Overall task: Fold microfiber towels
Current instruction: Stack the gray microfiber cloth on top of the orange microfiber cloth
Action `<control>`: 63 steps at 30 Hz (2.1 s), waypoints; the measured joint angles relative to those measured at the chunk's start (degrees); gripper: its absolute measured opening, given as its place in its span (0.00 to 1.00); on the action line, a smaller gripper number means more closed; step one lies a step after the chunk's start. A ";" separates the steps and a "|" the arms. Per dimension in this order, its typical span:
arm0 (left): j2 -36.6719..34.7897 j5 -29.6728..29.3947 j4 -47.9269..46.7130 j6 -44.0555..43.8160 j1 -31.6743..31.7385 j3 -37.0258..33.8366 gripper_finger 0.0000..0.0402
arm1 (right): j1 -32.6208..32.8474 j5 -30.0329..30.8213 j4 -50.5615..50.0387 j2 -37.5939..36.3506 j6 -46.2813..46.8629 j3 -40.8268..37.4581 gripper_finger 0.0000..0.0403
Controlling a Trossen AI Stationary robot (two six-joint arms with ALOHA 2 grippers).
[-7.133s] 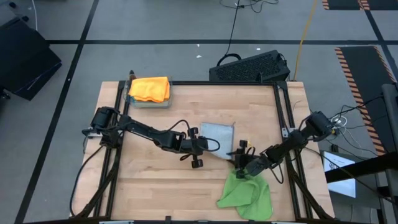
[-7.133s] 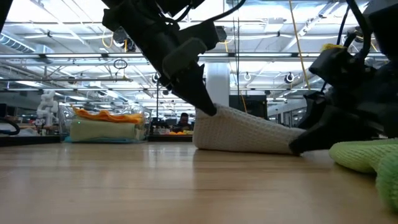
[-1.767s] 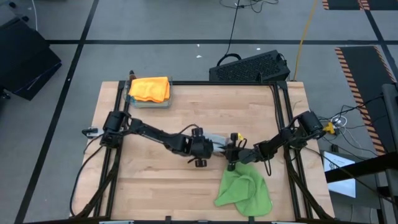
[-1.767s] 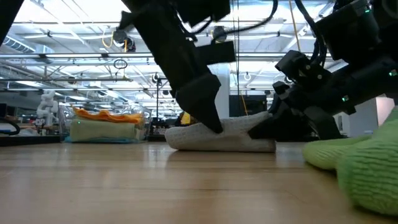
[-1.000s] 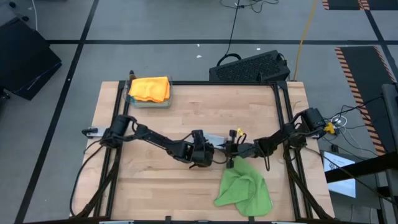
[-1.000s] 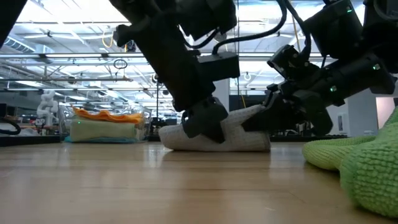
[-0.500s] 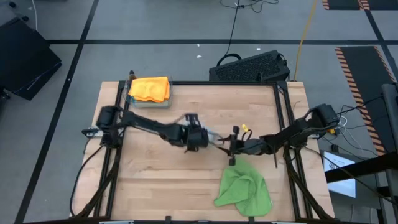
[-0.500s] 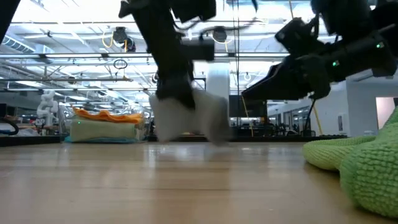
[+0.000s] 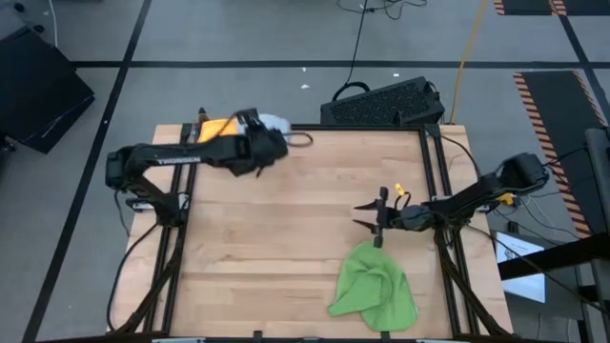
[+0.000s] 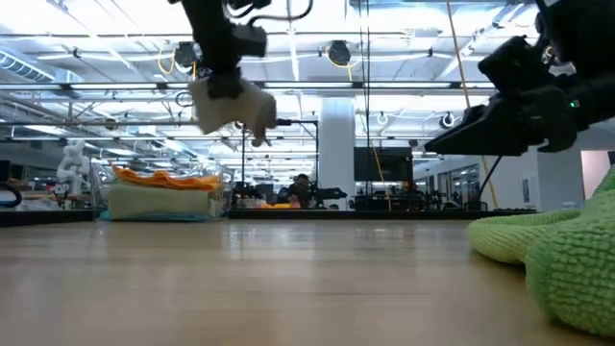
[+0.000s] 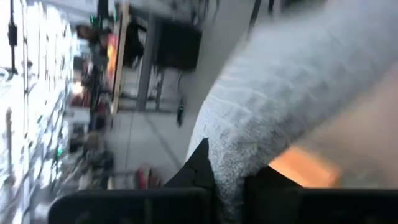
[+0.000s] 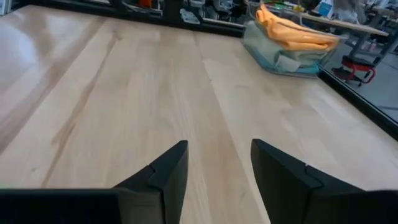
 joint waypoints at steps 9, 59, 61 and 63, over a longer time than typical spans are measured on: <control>0.19 1.29 4.52 16.05 15.72 -6.57 0.04 | 0.00 0.01 1.85 -3.01 -3.13 -3.02 0.42; -0.09 12.38 20.13 25.71 19.20 -22.01 0.18 | -20.91 -6.18 6.81 18.78 -3.62 19.69 0.42; -0.09 14.24 18.17 25.74 18.85 -22.01 0.21 | -21.64 -6.13 6.95 18.78 -3.90 19.69 0.42; -0.09 14.33 17.45 24.92 18.88 -22.01 0.24 | -22.39 -6.15 7.03 18.78 -4.14 19.69 0.42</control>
